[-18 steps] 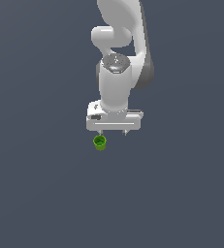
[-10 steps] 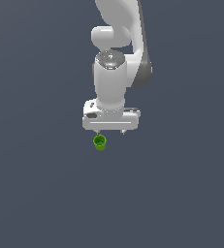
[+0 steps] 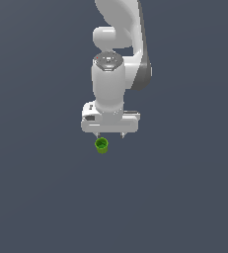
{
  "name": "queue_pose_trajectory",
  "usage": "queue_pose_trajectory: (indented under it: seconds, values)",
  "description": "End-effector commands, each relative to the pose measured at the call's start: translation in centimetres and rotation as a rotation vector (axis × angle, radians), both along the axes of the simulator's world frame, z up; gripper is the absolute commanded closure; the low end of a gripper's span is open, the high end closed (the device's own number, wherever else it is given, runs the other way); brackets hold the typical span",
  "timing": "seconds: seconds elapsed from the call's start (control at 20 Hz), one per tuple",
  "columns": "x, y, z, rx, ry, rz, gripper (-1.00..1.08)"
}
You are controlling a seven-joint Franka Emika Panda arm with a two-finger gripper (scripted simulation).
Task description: Pick up the object and move it to a goal position.
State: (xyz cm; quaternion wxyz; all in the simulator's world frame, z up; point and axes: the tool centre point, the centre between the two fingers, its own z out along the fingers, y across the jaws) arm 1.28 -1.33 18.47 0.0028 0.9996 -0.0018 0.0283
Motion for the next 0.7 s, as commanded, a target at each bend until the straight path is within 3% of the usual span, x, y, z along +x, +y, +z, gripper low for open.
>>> queue_pose_trajectory:
  seconds: [0.0,0.65]
  values:
    - [-0.4,-0.6,-1.2,0.002,0.008,-0.019,-0.92]
    - [-3.5,-4.4,-9.0,0.010,0.055,-0.150,-0.92]
